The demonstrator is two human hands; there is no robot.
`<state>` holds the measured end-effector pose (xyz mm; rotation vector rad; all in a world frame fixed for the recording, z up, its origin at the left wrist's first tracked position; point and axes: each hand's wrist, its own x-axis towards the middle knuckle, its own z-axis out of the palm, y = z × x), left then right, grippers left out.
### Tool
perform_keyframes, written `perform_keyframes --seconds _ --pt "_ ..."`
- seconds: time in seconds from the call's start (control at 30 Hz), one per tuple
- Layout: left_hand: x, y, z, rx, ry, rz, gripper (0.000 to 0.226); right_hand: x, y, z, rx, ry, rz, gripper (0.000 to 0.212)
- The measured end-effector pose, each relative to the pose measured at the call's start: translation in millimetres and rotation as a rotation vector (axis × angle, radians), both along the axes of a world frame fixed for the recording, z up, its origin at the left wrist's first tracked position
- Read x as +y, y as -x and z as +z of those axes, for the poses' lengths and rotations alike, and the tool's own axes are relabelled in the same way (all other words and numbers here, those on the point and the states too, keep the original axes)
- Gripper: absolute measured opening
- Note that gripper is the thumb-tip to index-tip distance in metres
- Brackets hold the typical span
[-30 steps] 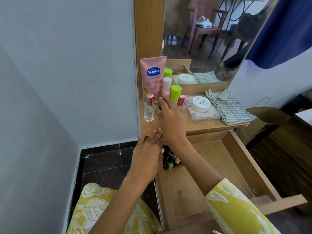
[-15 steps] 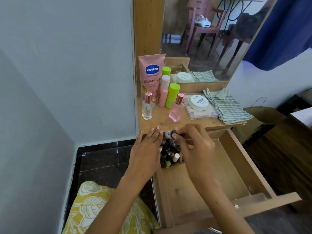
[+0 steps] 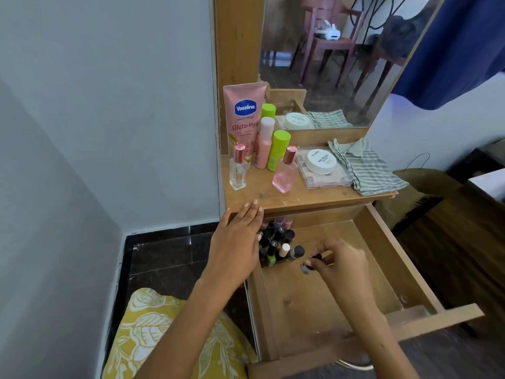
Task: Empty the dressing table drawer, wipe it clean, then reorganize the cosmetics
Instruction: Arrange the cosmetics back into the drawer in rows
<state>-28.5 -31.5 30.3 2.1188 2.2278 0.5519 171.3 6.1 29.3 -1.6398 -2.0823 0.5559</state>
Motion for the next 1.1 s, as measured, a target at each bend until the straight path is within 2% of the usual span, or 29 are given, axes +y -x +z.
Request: perform_keyframes --seconds 0.13,0.43,0.77,1.1 --pt "0.0 0.7 -0.9 0.009 -0.003 0.002 0.054 -1.4 6.1 -14.8 -0.034 0.061 0.01 0.035" --pt "0.8 0.9 -1.0 0.003 -0.002 0.005 0.053 11.9 14.0 -18.9 -0.135 0.056 -0.007 0.02" --pt "0.1 1.0 -0.3 -0.006 0.008 0.002 0.052 16.7 17.0 -21.7 -0.184 0.105 0.012 0.032" --pt "0.7 1.7 -1.9 -0.012 0.016 0.001 0.053 28.2 18.4 -22.5 -0.175 0.111 0.03 0.017"
